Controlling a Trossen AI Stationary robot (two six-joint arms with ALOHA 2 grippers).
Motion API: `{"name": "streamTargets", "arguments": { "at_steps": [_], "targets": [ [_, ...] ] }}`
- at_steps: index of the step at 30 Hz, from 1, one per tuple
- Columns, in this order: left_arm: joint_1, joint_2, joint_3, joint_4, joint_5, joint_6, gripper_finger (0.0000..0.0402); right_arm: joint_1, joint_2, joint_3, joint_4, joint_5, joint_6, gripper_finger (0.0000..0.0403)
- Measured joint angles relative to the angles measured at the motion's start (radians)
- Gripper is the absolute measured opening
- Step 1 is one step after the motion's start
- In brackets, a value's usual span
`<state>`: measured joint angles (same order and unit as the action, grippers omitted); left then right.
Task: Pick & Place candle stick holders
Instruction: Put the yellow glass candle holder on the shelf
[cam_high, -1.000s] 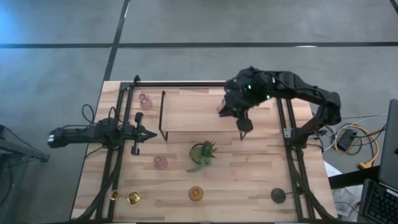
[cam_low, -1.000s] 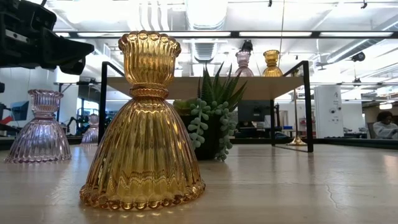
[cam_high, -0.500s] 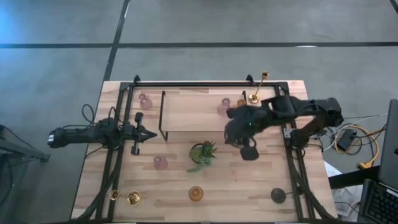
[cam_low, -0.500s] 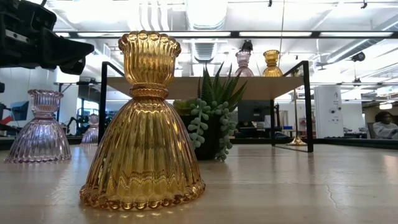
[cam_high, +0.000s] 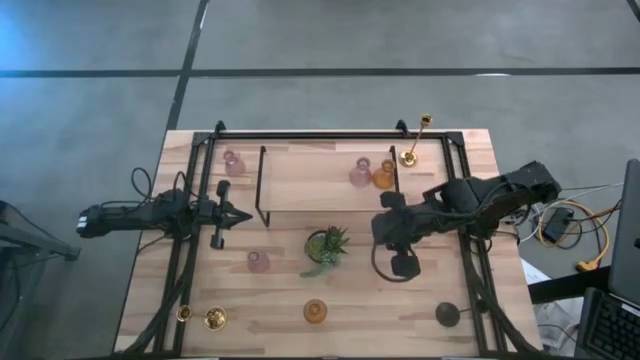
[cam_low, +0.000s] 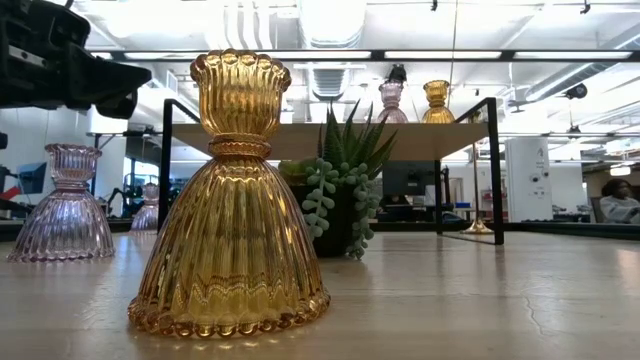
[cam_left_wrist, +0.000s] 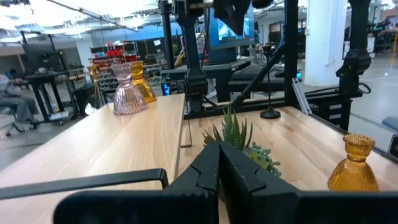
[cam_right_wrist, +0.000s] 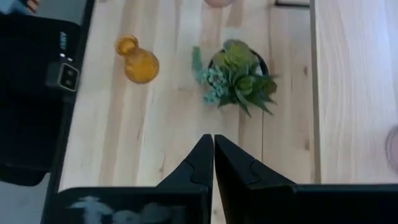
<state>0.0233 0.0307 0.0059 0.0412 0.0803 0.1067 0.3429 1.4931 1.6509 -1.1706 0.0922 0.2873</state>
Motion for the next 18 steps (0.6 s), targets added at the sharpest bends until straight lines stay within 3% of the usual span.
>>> {"name": "streamTargets", "arguments": {
  "at_steps": [7,10,18],
  "targets": [
    [0.000,0.002,0.000,0.002,0.003,-0.055,0.0012,0.030,-0.084,-0.186,0.150,0.039,0.108,0.0008],
    [0.001,-0.001,0.004,-0.004,-0.051,-0.059,0.0012,0.054,-0.117,-0.282,0.238,0.039,0.159,0.0008],
    [0.001,0.002,0.132,-0.238,-0.041,-0.087,0.0012,0.122,-0.129,-0.507,0.627,0.050,0.120,0.0008]
  ]
}}
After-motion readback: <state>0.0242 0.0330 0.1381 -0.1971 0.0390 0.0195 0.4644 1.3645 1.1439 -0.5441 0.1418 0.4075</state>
